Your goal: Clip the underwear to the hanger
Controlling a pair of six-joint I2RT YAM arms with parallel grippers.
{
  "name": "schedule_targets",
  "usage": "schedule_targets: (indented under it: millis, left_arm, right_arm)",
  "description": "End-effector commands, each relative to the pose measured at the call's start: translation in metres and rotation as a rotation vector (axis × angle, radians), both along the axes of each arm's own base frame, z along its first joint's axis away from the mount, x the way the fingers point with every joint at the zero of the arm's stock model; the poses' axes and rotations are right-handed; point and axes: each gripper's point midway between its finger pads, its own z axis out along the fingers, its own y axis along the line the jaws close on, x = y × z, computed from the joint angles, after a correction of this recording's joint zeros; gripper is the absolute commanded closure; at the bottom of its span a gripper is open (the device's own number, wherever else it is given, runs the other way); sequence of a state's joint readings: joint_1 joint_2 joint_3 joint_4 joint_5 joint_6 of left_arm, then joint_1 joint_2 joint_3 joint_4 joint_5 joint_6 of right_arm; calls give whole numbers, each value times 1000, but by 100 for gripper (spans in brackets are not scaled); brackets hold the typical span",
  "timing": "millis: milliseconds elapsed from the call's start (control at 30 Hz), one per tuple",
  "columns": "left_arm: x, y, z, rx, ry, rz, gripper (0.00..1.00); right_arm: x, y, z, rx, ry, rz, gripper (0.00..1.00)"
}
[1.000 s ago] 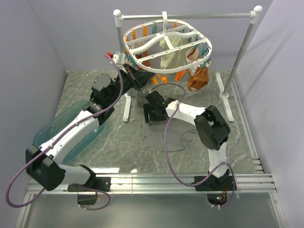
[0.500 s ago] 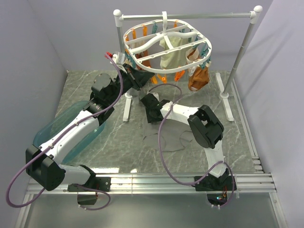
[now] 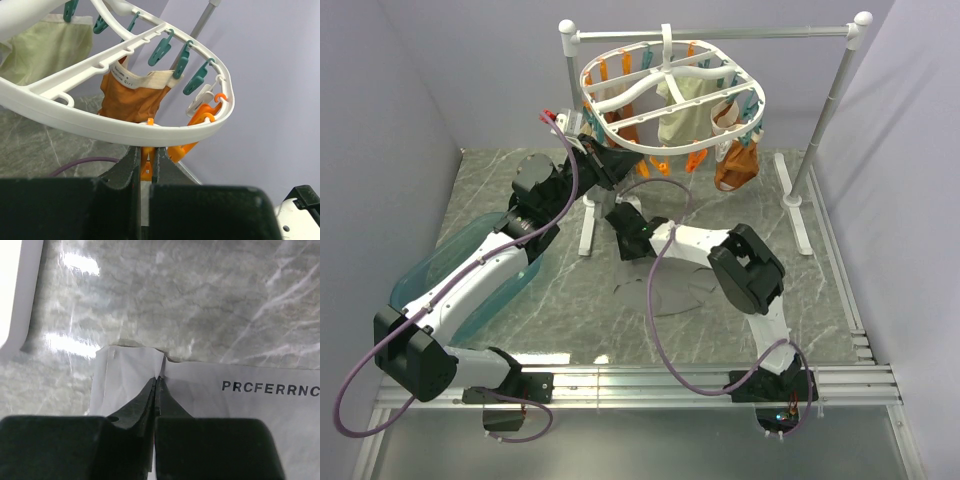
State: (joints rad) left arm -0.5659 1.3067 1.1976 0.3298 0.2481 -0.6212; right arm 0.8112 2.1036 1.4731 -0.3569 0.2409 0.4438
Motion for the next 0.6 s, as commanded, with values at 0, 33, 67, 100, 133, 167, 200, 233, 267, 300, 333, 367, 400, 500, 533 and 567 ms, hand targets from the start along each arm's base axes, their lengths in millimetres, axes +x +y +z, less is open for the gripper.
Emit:
schedule_targets:
  millis: [0, 33, 67, 100, 133, 167, 200, 233, 267, 300, 333, 367, 400, 500, 533, 567]
  left_arm:
    - [-3, 5, 3, -2, -17, 3, 100]
    - [-3, 6, 3, -2, -16, 1, 100]
    - [-3, 5, 0, -2, -10, -3, 100]
    - [-4, 4, -1, -2, -11, -11, 100]
    - [-6, 3, -1, -2, -13, -23, 100]
    - [-6, 3, -1, -4, -12, -29, 100]
    - [-6, 2, -4, 0, -7, -33, 100]
    - [-7, 2, -5, 2, -7, -44, 100]
    - [-7, 2, -6, -2, -6, -48, 100]
    - [-7, 1, -6, -4, -4, -52, 100]
    - [-8, 1, -8, -2, -1, -58, 100]
    - [-9, 1, -7, -3, -3, -67, 100]
    - [-10, -1, -7, -3, -3, -75, 100]
    - [-12, -2, -9, -2, 1, -94, 100]
    - [-13, -3, -9, -2, 2, -99, 100]
    - [-13, -3, -13, -2, 11, -107, 100]
  right_arm:
    - [-40, -38, -31, -72, 138, 1, 100]
    - [-47, -43, -29, -54, 135, -3, 100]
    - [-36, -31, 6, 48, 40, 2, 100]
    - [-44, -39, 6, 64, 27, 7, 100]
    - [-42, -38, 19, 100, -16, 8, 100]
    - [-34, -29, 51, 187, -106, 30, 100]
    - [-37, -33, 54, 197, -126, 37, 100]
    - [-34, -32, 68, 216, -166, 57, 100]
    - [-32, -31, 74, 220, -188, 67, 100]
    - [-33, -35, 73, 212, -198, 73, 100]
    - [-29, -40, 80, 212, -229, 92, 100]
    - [-29, -42, 82, 213, -245, 104, 100]
    - [-28, -45, 83, 218, -261, 114, 100]
    - [-22, -54, 101, 252, -333, 153, 100]
    - [-17, -53, 124, 285, -411, 180, 100]
    - [-18, -53, 131, 297, -442, 205, 100]
